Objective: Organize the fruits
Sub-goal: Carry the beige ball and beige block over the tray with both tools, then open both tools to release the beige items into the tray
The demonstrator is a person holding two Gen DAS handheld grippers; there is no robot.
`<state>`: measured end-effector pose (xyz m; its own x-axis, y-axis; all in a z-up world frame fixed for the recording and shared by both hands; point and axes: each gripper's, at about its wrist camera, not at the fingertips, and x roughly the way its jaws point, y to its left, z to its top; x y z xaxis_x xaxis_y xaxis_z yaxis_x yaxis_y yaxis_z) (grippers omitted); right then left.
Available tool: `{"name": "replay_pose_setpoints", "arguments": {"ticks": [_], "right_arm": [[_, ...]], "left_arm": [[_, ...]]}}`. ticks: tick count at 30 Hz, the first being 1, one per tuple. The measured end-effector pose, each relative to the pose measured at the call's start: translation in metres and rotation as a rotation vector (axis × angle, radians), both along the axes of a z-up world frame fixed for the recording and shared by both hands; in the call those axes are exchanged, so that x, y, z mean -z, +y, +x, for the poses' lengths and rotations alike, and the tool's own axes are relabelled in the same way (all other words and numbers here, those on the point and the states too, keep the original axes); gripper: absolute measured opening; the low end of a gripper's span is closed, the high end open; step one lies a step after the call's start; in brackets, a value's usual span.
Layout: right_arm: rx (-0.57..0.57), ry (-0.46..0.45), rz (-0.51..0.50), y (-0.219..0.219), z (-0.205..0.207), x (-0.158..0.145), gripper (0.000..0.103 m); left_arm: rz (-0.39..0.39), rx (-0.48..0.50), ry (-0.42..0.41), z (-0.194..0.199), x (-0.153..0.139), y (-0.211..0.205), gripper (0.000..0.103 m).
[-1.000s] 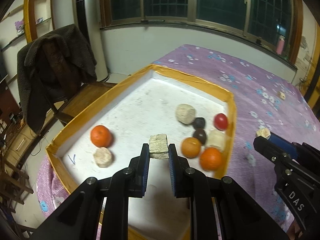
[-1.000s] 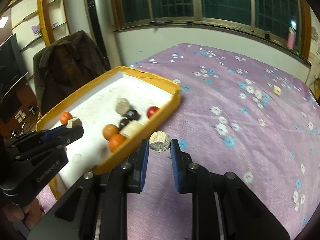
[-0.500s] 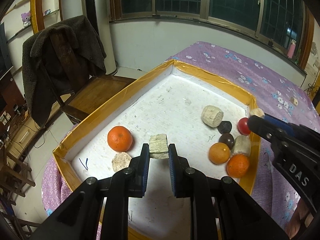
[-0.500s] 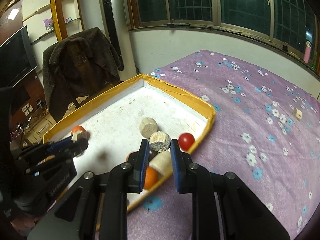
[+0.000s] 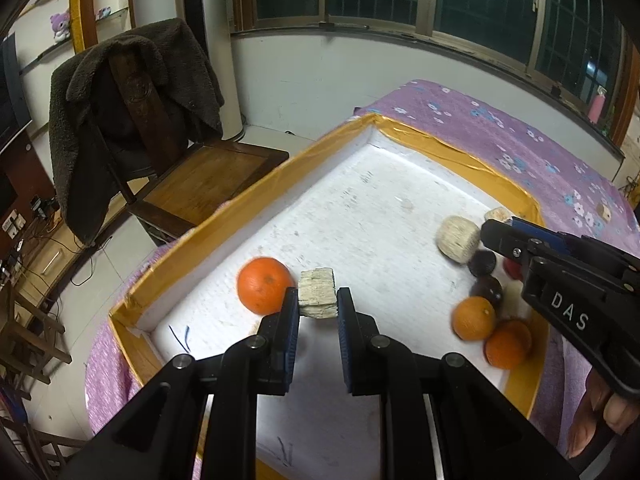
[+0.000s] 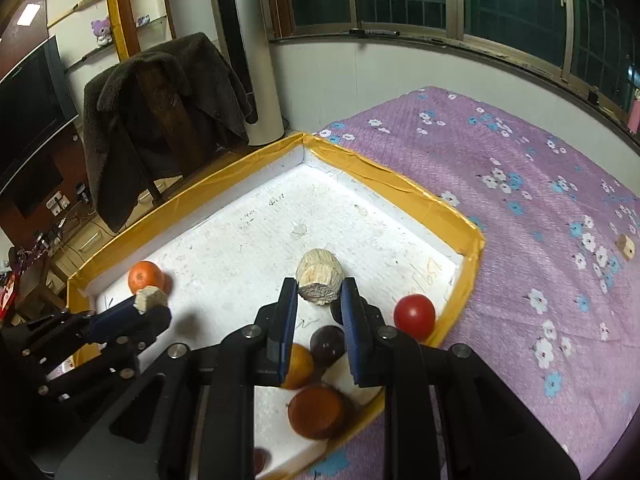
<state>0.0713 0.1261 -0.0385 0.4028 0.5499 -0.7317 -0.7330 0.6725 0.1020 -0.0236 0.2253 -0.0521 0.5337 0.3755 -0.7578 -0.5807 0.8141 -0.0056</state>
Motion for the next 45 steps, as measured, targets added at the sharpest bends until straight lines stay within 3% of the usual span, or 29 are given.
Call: {"name": "replay_pose_setpoints", "arguments": {"ticks": [10,23,31,45], "right_arm": [[-0.001,0.001,-0.007,0.02,0.026,0.0,0.024],[0.009,0.035,-0.052,0.047,0.068,0.015,0.024],[-0.003,0.054,-0.074,0.06,0.075,0.02,0.024],[0.001,0.085,-0.141,0.067,0.082,0.028,0.024]], "left_arm": [[0.002,-0.013,0.009,0.015,0.0,0.008,0.017],[-0.002,0.057,0.054,0.026,0.006,-0.003,0.017],[-0.017,0.083,0.101,0.028,0.015,-0.007,0.017],[-0.017,0.072,0.11,0.025,0.013,-0.007,0.018]]}}
